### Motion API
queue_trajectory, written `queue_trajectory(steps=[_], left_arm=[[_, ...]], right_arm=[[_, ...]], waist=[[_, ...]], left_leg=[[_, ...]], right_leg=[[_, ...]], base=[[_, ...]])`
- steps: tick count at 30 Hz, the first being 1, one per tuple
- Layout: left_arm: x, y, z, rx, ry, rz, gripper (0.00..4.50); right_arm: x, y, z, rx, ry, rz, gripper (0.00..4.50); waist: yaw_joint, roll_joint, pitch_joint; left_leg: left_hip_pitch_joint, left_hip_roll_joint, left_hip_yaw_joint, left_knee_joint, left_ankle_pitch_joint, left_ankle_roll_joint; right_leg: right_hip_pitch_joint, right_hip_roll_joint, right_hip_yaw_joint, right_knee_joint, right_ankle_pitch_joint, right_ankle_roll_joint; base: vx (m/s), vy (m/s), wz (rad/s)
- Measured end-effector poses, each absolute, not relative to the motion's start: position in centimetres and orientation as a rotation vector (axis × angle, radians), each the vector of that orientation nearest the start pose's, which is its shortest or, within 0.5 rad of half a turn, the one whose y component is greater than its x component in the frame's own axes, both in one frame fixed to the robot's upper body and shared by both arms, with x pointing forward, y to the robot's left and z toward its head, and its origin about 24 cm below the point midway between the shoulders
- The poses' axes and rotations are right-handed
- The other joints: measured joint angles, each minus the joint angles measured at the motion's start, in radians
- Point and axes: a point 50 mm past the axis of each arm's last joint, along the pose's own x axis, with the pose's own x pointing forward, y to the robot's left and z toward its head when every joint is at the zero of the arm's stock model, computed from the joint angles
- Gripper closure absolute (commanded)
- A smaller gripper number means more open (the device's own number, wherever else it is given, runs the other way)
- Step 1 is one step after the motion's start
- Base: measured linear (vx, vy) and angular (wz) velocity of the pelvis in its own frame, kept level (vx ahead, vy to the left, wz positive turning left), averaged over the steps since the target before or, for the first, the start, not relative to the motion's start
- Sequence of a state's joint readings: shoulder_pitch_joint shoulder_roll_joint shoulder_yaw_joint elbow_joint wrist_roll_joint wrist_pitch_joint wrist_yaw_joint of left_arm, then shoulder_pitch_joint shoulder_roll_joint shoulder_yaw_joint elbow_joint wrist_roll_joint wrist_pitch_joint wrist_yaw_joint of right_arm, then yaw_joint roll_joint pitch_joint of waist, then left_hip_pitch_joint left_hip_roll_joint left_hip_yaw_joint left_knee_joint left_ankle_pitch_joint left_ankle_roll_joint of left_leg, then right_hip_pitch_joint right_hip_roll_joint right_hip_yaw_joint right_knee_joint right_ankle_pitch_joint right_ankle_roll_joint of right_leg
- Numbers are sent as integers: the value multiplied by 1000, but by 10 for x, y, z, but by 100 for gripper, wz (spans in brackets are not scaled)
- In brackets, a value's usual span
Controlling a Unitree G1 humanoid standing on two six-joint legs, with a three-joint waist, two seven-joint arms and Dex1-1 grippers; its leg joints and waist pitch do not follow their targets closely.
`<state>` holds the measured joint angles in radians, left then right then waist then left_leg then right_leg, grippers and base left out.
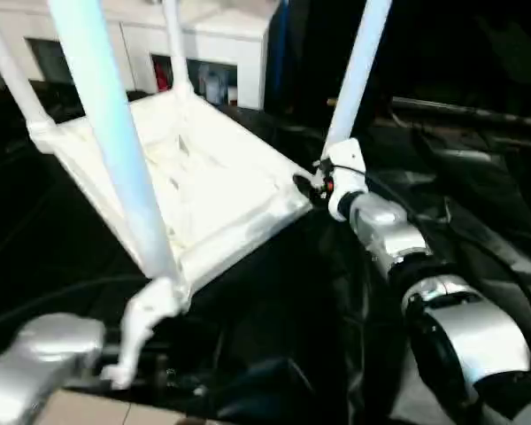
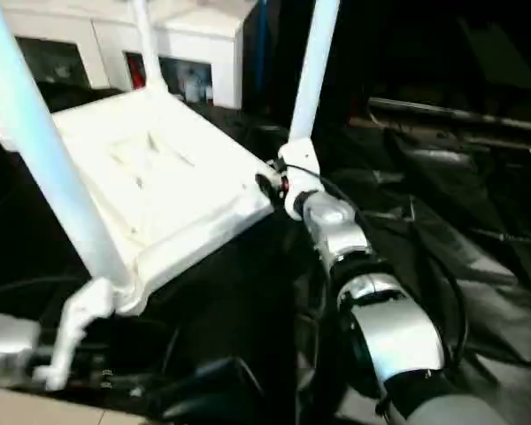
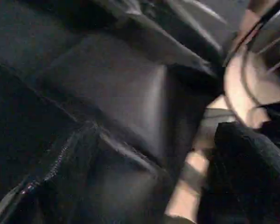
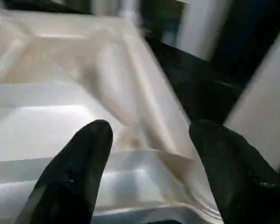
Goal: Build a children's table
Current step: Rotate leg to tighten
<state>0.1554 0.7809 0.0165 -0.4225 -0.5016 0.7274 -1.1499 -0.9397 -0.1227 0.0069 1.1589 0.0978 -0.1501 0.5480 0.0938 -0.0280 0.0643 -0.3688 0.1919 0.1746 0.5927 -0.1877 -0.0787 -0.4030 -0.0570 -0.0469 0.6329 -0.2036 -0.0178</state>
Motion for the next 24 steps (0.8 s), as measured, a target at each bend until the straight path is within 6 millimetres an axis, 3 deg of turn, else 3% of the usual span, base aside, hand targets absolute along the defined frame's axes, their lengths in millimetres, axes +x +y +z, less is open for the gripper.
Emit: queue_trajectory(steps=[4,8,11,18,24], left_arm=[[174,227,91,-18,654,-1150,2],[184,258,112,7,591,-1029,2],[193,267,128,15,525,-1004,2],[211,272,141,39,417,-995,2],[232,259,137,56,334,-998,2]], right_arm=[[376,-103,89,-47,84,849,134],[353,-127,61,-119,190,951,134],[343,-137,42,-151,264,930,134],[337,-136,41,-163,242,889,134],[329,-106,34,-137,228,951,134]], waist=[[0,-2,-1],[20,-7,-3],[20,-6,-3],[19,-2,-2],[20,-2,-2]], left_leg=[[0,0,0,0,0,0],[0,0,0,1,1,2],[1,0,0,2,2,3],[4,1,-1,2,2,3],[3,0,-1,2,2,2]], right_leg=[[0,0,0,-1,0,0],[2,0,0,-1,0,0],[2,0,1,-1,1,-1],[3,1,0,1,3,-2],[2,1,0,1,3,-2]], base=[[0,0,0],[0,0,0],[0,0,0],[0,0,0],[0,0,0]])
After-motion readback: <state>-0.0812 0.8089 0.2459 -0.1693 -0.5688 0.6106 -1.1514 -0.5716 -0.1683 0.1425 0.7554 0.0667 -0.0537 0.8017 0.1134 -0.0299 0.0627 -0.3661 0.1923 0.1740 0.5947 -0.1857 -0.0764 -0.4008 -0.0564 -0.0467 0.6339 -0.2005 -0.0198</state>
